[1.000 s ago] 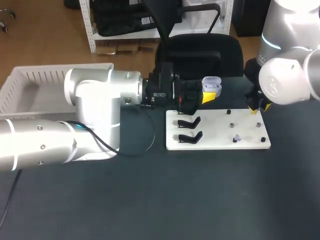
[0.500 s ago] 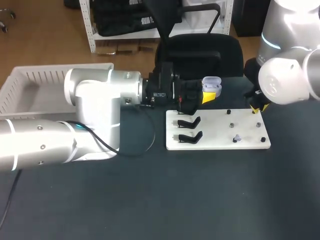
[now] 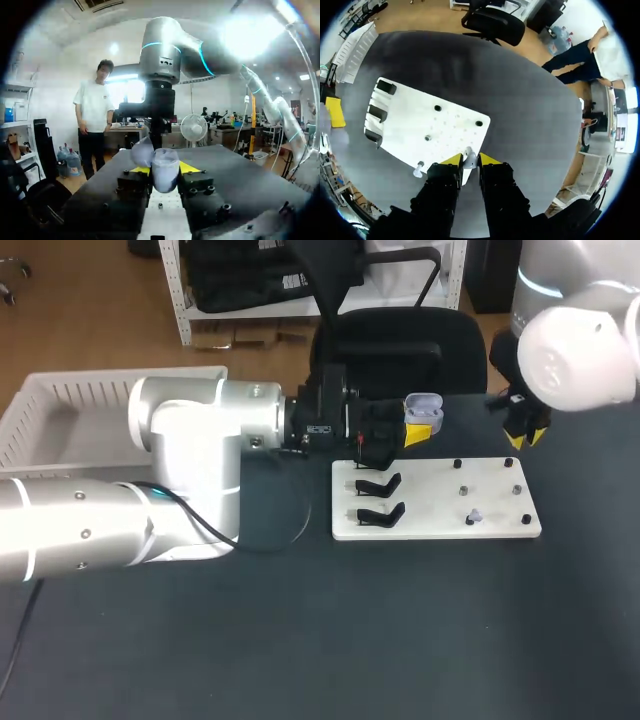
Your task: Pick up each earbud case from the left stands, insert the matching earbuds, close the lid, and place the case in the box.
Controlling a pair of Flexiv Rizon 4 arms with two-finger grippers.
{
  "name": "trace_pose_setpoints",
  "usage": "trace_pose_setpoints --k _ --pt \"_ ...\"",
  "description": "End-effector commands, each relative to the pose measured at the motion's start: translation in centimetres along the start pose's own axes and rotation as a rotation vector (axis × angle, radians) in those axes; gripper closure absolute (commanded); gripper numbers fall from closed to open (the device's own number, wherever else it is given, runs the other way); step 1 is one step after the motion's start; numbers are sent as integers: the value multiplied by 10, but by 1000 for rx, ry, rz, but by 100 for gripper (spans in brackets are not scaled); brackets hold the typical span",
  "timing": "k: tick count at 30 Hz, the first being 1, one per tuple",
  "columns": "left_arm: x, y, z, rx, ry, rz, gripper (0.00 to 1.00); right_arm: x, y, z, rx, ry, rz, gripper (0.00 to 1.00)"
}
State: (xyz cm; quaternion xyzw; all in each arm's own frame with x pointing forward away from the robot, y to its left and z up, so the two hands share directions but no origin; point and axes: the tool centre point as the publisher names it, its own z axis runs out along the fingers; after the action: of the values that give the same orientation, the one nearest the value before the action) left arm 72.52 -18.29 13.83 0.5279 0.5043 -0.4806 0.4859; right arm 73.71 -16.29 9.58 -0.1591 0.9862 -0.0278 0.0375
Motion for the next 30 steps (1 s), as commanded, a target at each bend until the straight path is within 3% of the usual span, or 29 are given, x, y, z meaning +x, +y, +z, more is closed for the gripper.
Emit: trace_pose_setpoints --k 1,8,13,25,30 --pt "1 -2 0 -8 -5 4 100 42 17 -47 18 -57 68 100" --pt "1 -2 0 -8 -5 4 100 79 49 -83 71 -95 208 100" --pt "1 -2 0 -8 -5 4 100 101 70 -97 62 -130 341 100" --pt "1 -2 0 -8 -5 4 100 101 70 -97 62 -130 341 100" --pt "1 -2 0 -8 -5 4 100 83 73 -112 101 -209 699 100"
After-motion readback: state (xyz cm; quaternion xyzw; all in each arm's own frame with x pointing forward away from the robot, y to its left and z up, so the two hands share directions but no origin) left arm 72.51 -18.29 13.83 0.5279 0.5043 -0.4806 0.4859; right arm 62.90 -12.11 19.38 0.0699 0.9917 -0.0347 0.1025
